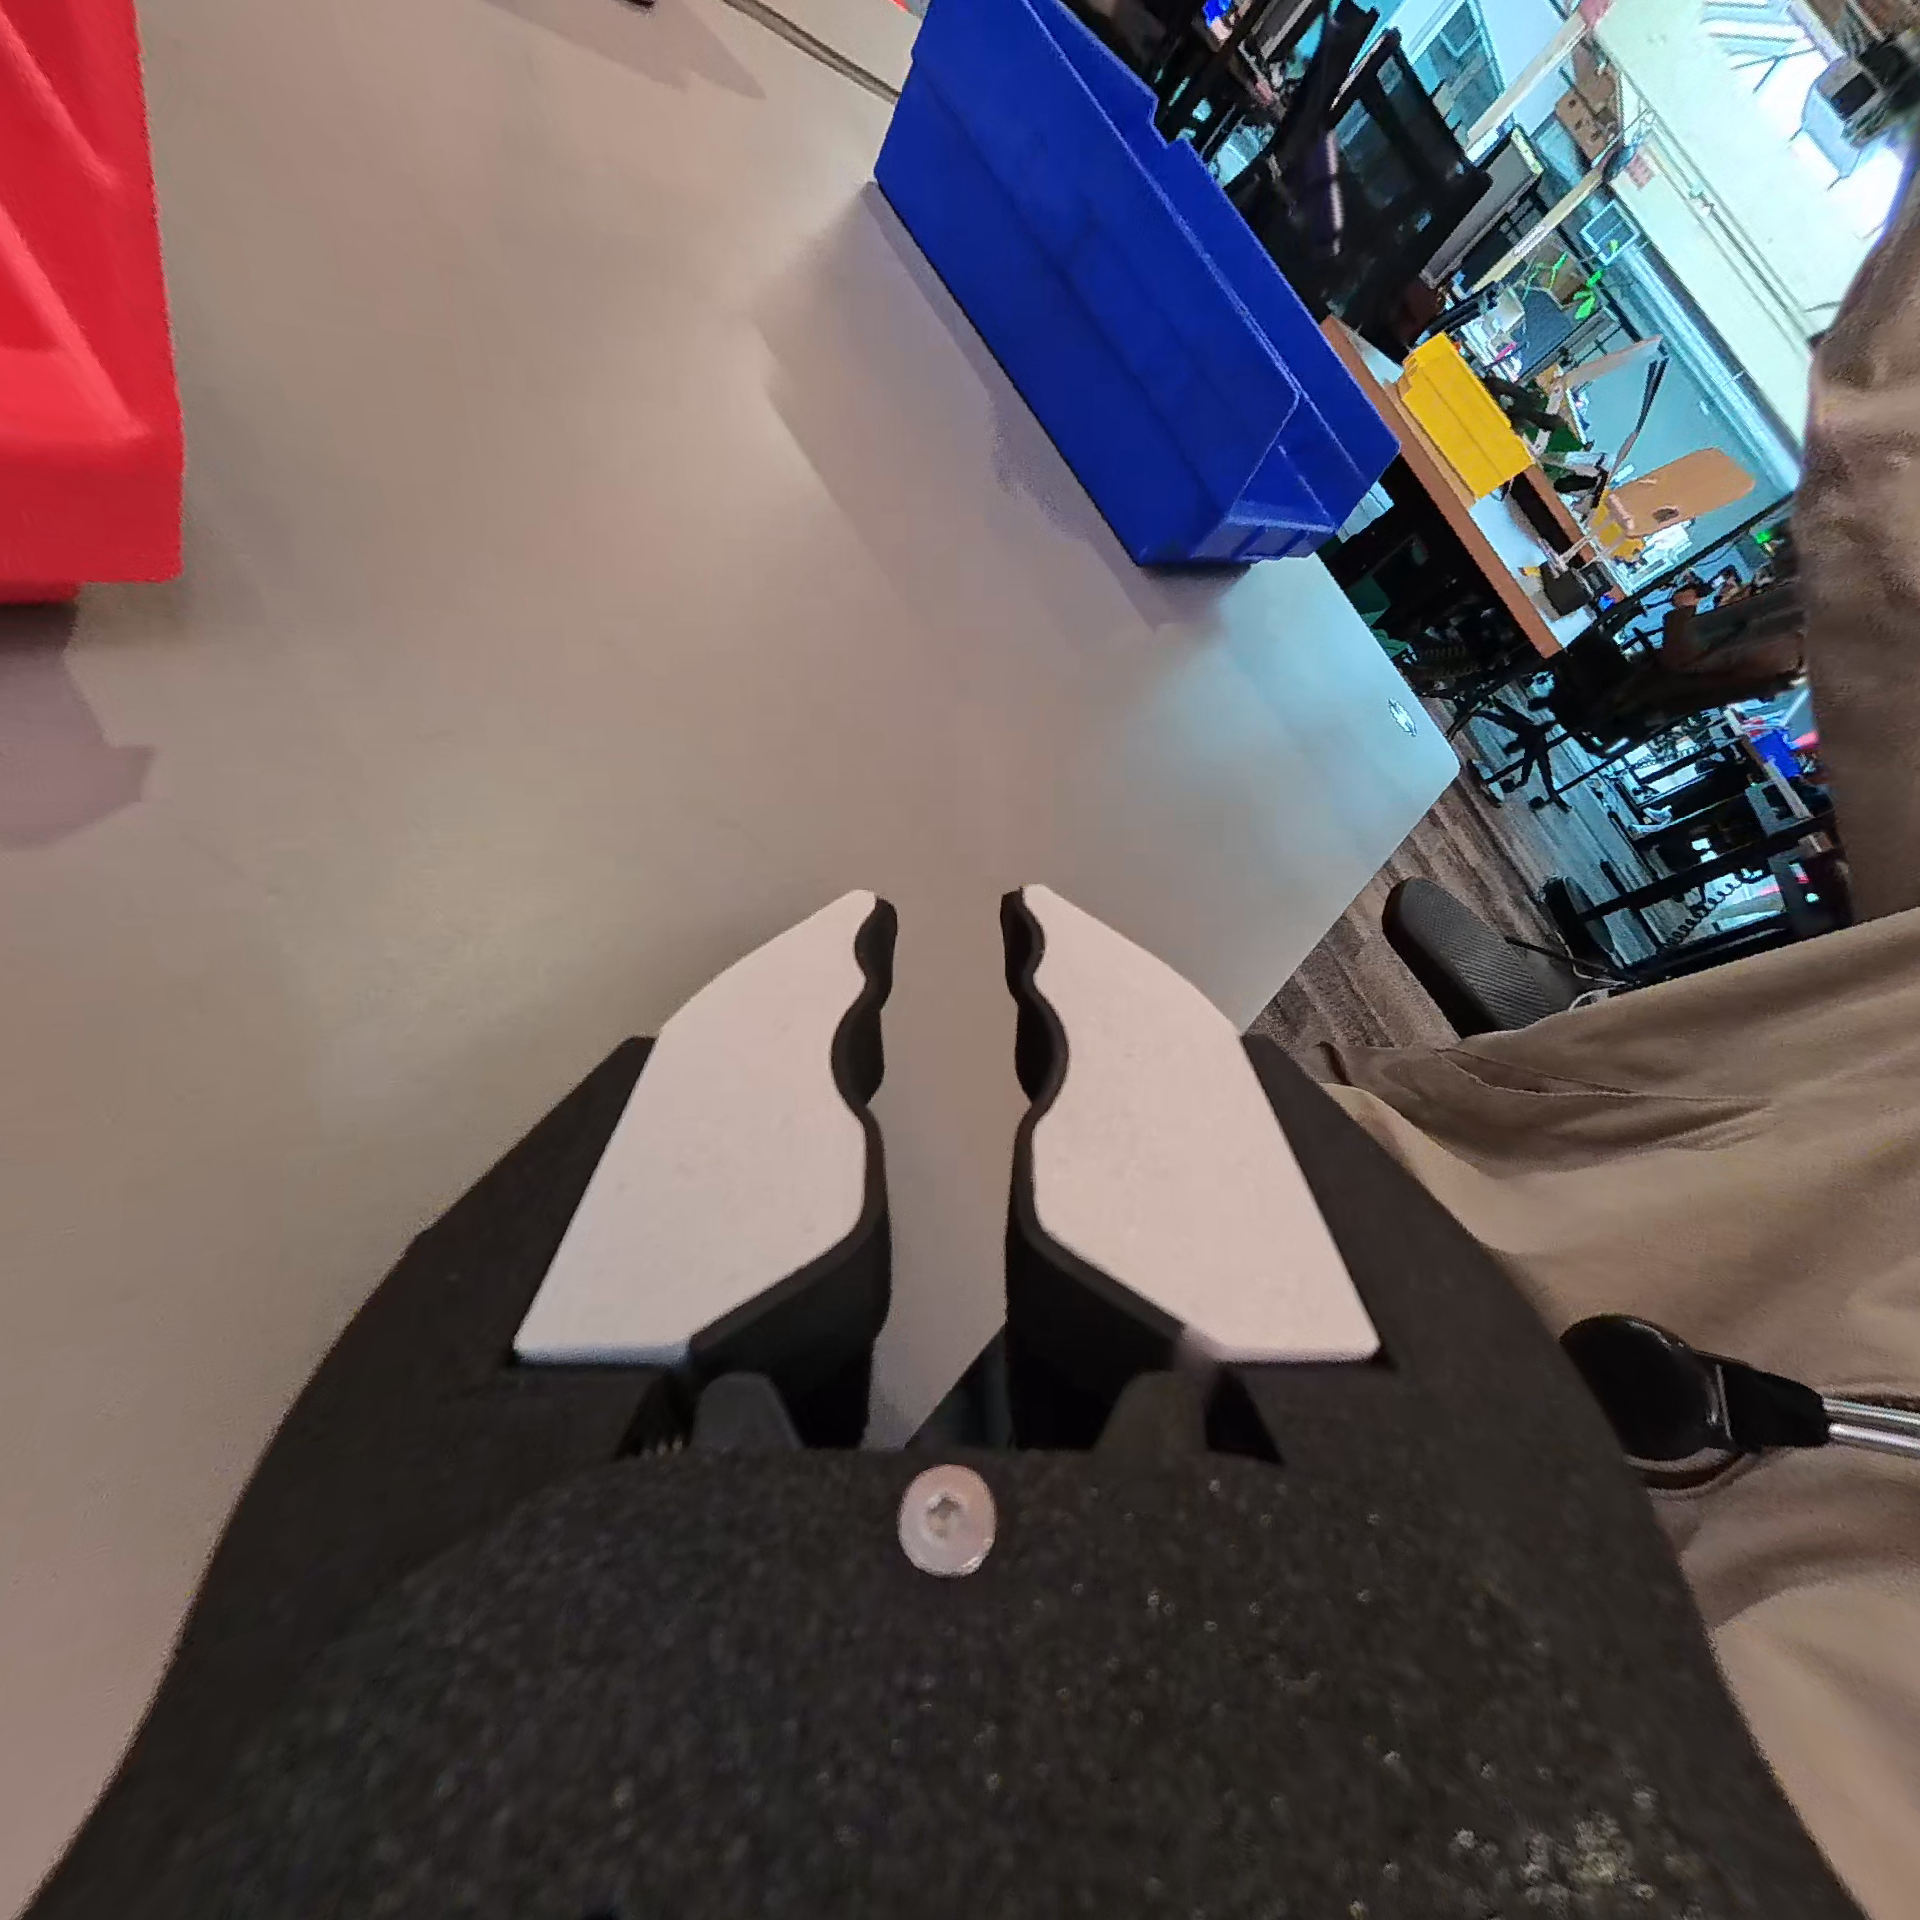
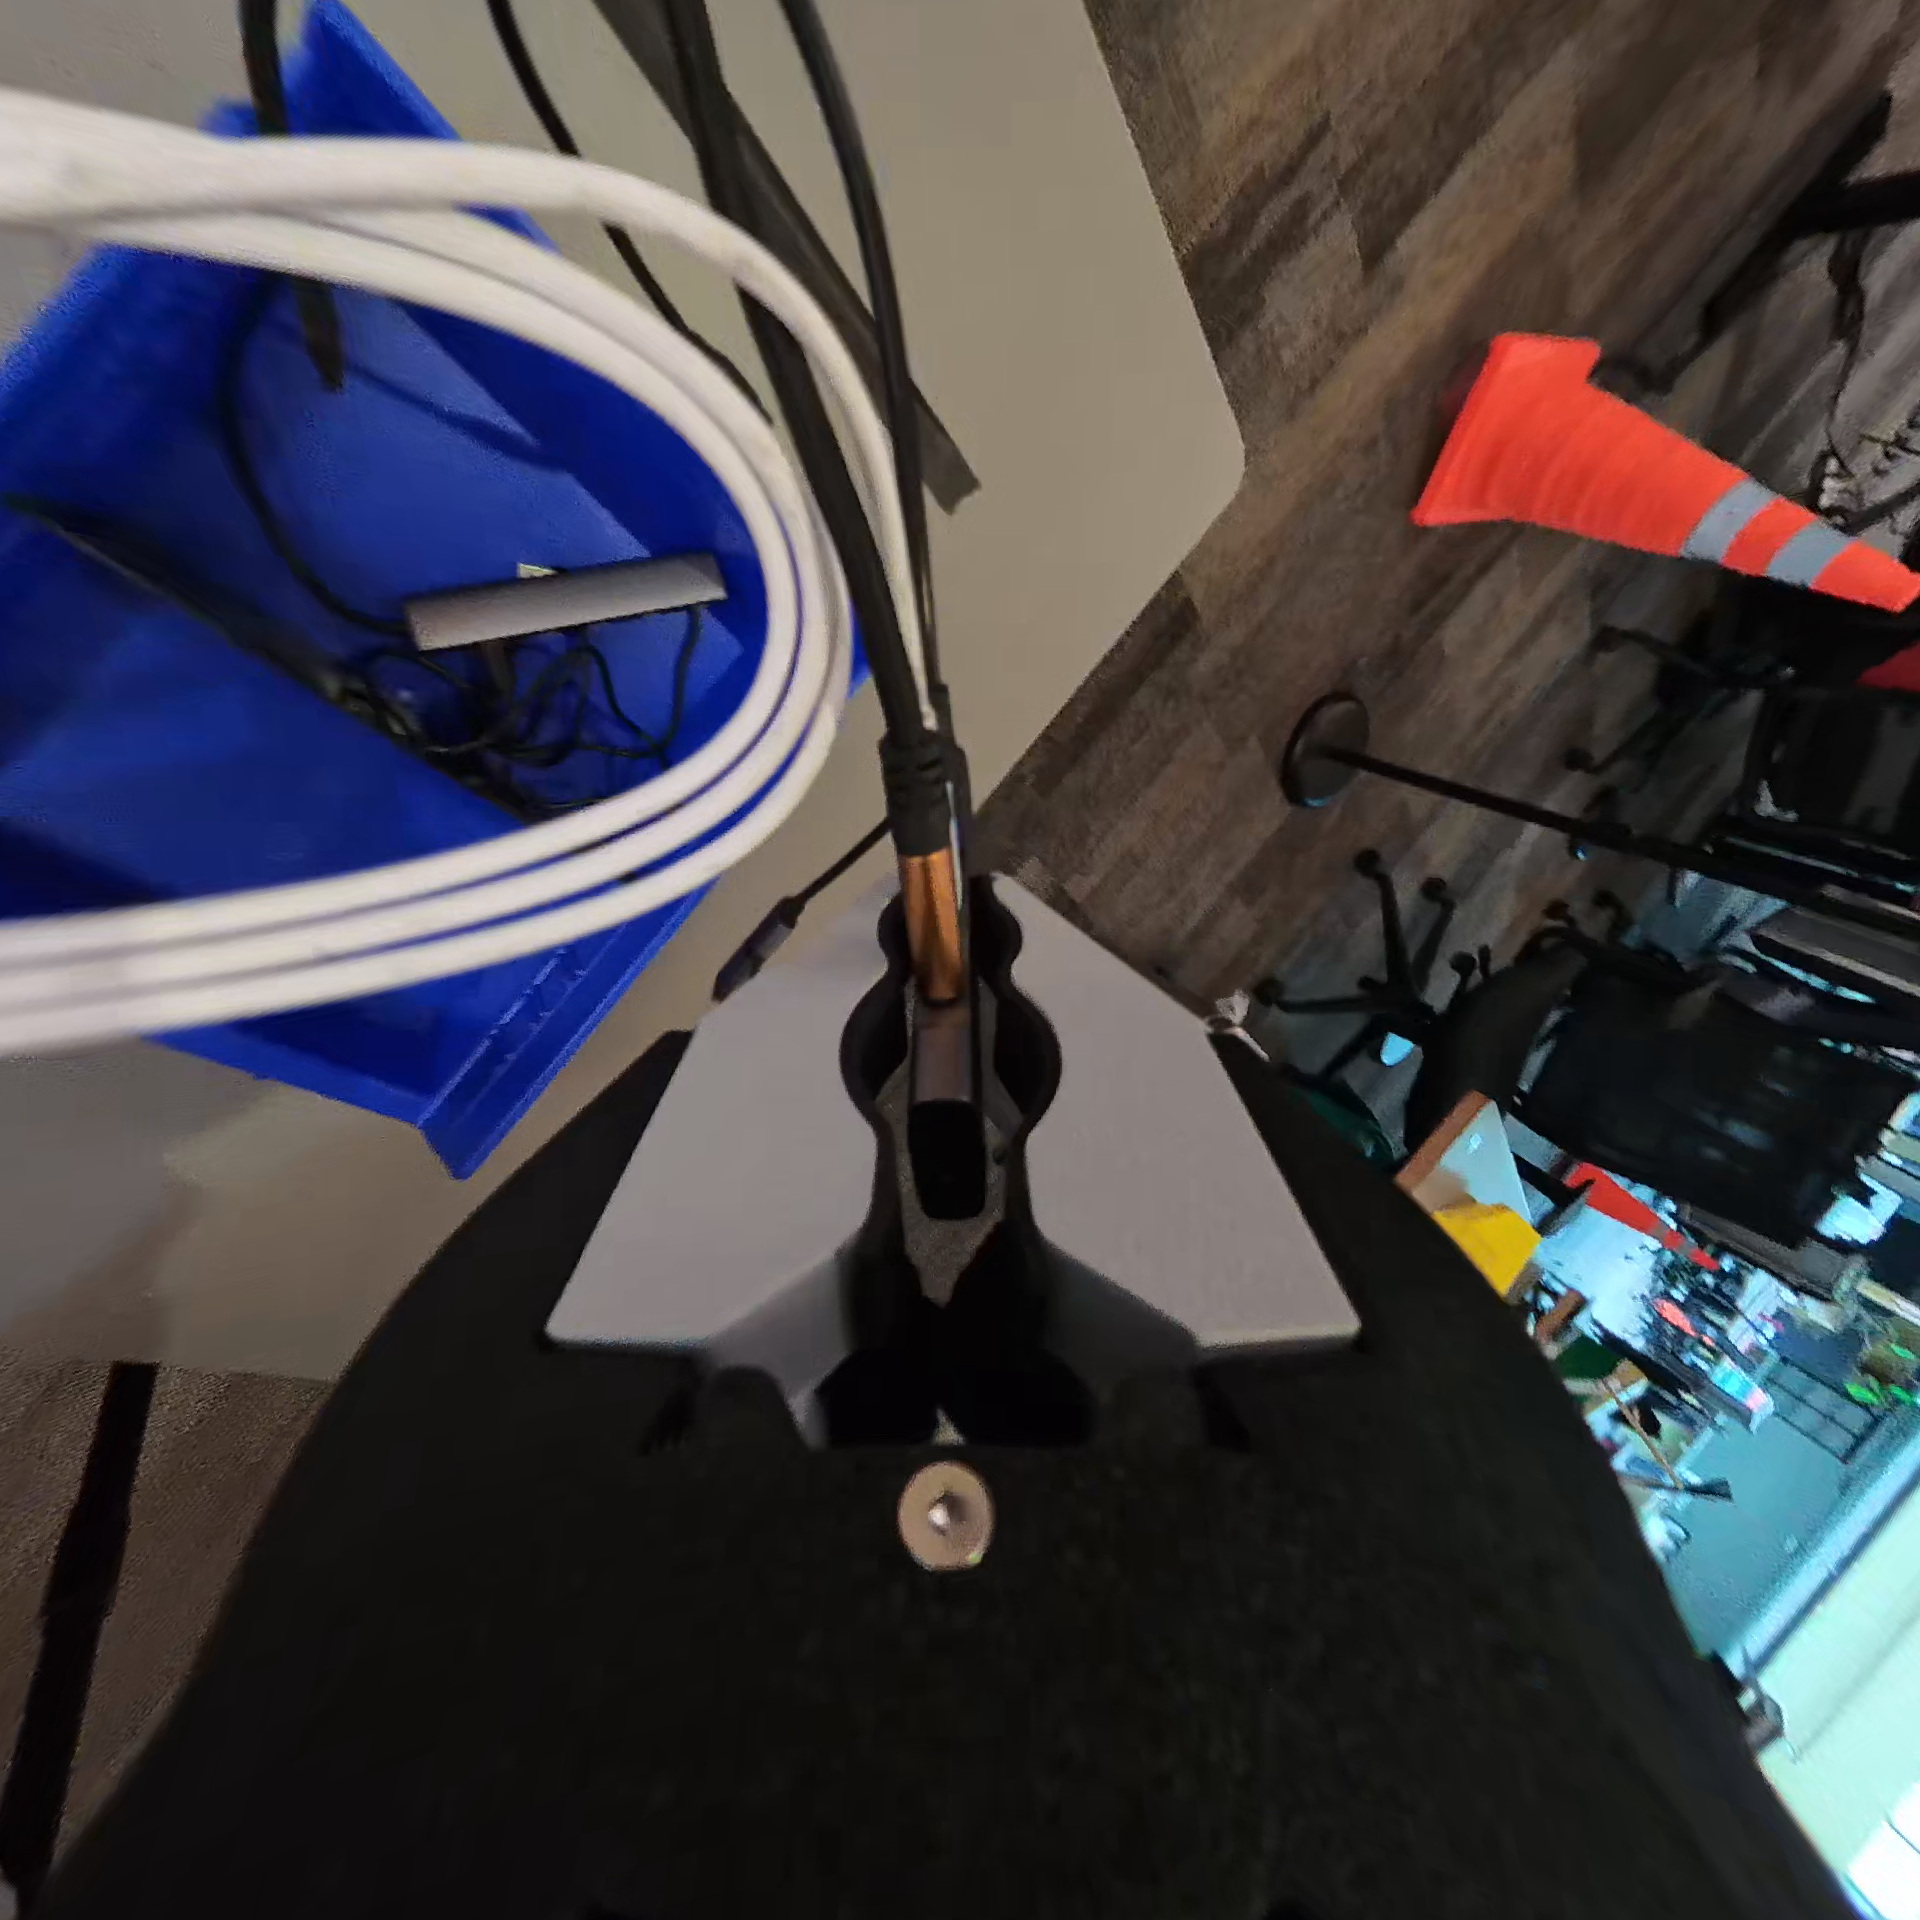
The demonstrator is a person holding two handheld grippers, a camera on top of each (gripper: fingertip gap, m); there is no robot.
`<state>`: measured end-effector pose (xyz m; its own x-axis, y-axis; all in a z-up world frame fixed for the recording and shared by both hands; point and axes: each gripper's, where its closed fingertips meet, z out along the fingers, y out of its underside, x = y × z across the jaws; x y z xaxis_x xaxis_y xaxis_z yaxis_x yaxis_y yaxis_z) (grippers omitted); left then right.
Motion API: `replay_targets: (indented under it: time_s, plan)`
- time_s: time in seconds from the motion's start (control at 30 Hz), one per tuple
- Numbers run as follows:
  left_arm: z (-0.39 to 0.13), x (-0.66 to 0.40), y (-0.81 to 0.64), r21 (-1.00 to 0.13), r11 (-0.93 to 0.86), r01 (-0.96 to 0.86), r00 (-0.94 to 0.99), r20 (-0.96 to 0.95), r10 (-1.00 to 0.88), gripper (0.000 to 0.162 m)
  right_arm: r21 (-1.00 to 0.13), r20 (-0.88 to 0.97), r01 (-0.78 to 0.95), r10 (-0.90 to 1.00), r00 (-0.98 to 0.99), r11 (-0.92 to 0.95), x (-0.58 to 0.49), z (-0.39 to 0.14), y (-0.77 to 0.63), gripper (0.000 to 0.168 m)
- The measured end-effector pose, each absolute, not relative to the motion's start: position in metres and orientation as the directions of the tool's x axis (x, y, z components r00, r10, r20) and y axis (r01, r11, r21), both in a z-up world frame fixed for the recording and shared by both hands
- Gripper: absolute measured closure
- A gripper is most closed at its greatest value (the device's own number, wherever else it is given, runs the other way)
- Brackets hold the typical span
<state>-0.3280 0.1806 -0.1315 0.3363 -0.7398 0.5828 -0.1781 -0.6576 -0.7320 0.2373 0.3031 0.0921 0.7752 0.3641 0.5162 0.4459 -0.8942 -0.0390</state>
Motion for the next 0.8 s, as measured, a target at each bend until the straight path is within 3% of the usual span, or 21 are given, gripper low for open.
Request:
replay_targets:
  time_s: [0.23,0.43,0.6,0.8]
  plan:
    - [-0.132,-0.322,0.176,-0.734,-0.648,-0.204,0.32,0.576,-0.752,0.142,-0.116,0.525,0.483,0.36,0.772,-0.868,0.215,0.115,0.314,0.161]
    - [-0.135,-0.32,0.17,-0.729,-0.643,-0.233,0.308,0.572,-0.76,0.142,-0.114,0.498,0.452,0.343,0.796,-0.885,0.228,0.055,0.323,0.16]
    - [-0.136,-0.321,0.17,-0.723,-0.649,-0.236,0.31,0.577,-0.755,0.142,0.127,0.483,0.381,0.392,0.783,-0.916,0.27,-0.01,0.29,0.16]
    - [-0.141,-0.317,0.166,-0.707,-0.655,-0.269,0.296,0.586,-0.754,0.142,0.228,0.463,0.368,0.433,0.773,-0.902,0.276,-0.048,0.295,0.159]
